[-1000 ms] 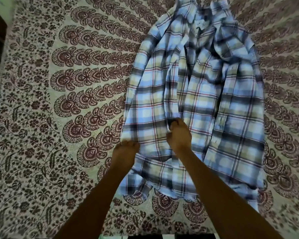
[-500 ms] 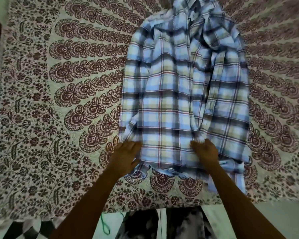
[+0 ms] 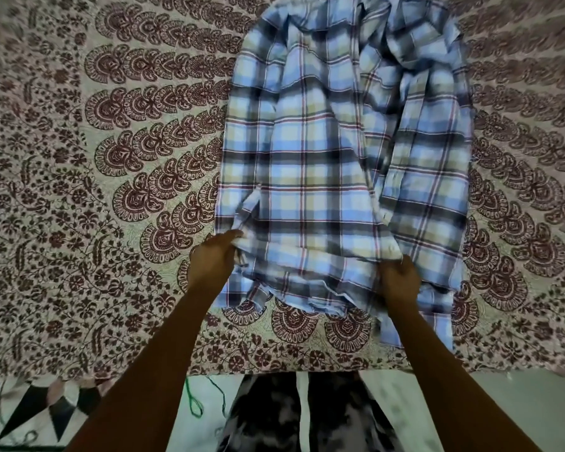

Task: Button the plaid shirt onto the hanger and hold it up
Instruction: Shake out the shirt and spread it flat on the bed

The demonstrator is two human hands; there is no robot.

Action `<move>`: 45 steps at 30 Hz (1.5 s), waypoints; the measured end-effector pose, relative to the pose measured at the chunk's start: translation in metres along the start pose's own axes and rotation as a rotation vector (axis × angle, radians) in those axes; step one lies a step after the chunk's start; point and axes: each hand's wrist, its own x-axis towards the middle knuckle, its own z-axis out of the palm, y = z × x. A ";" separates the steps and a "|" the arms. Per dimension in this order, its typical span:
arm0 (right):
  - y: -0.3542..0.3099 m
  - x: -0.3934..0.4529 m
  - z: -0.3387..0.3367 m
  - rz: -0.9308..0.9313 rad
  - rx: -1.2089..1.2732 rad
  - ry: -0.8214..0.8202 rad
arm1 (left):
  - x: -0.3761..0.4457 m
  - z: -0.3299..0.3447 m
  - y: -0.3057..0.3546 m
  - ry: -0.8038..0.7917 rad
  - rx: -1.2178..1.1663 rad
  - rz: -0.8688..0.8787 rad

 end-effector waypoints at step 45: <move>-0.192 -0.043 0.197 -0.747 -0.348 -0.544 | 0.098 -0.132 -0.117 0.046 -0.155 -0.657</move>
